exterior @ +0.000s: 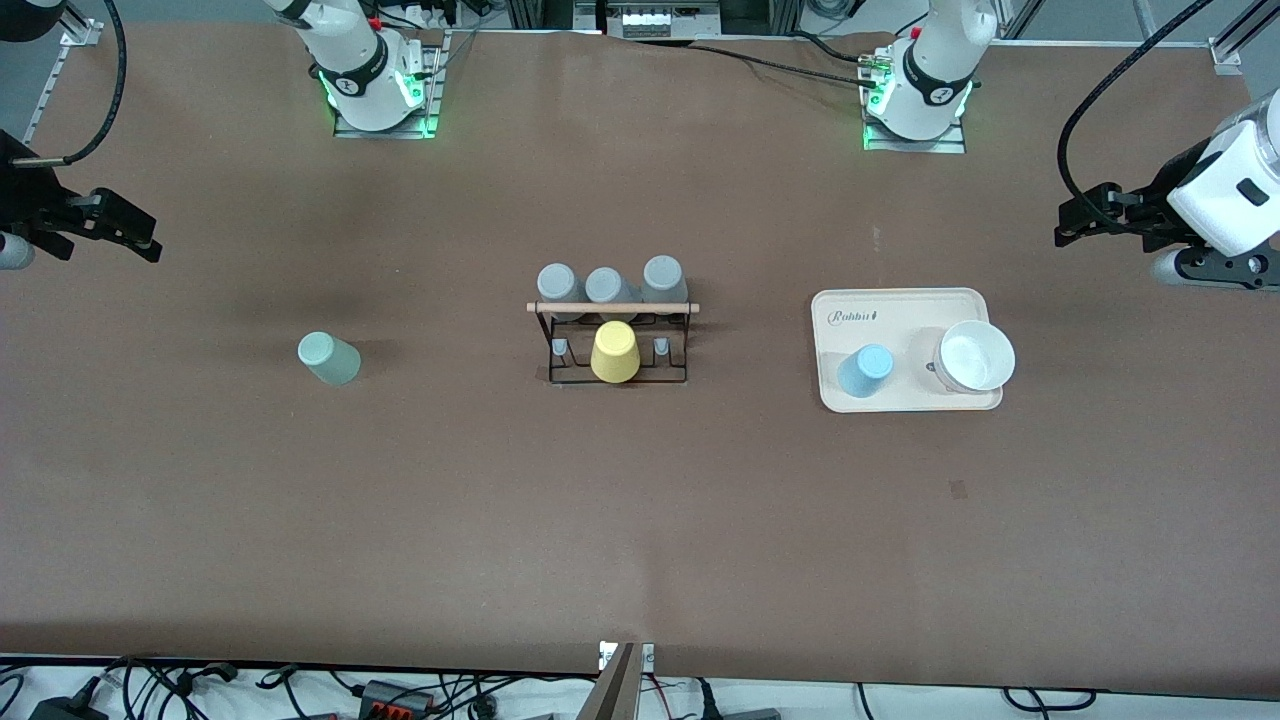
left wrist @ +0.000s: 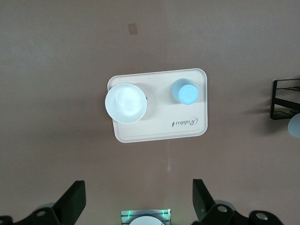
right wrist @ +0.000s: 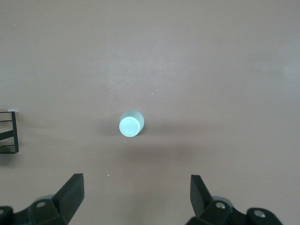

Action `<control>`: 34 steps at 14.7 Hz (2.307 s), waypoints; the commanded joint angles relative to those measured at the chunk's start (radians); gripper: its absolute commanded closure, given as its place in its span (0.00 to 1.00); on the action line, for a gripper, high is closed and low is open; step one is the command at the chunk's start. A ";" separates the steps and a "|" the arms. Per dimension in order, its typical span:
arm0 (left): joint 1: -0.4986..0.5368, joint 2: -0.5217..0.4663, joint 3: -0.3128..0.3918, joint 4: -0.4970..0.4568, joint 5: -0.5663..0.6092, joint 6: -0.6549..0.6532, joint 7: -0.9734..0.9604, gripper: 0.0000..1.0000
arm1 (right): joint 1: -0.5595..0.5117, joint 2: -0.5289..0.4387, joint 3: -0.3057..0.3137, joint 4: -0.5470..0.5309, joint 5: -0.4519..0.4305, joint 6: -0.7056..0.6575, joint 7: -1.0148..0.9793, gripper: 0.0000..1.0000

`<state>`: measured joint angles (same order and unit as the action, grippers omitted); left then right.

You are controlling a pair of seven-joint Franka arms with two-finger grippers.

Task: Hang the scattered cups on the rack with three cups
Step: 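Move the left gripper over the light blue cup on the tray, then lower the left gripper and grasp the light blue cup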

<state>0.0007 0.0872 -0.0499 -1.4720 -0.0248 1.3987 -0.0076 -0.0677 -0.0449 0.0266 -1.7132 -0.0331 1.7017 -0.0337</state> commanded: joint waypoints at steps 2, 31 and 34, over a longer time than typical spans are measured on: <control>0.010 0.003 -0.001 0.012 -0.021 -0.012 0.008 0.00 | -0.011 -0.010 0.010 -0.003 0.013 -0.004 0.005 0.00; -0.073 0.482 -0.015 -0.062 -0.092 0.327 -0.005 0.00 | -0.011 0.002 0.012 0.001 0.016 0.004 0.020 0.00; -0.093 0.482 -0.015 -0.116 -0.090 0.379 -0.005 0.00 | -0.011 0.002 0.012 0.003 0.016 -0.002 0.020 0.00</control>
<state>-0.0720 0.5940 -0.0645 -1.5387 -0.1213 1.7422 -0.0076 -0.0677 -0.0433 0.0272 -1.7147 -0.0326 1.7019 -0.0317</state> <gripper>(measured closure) 0.000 0.000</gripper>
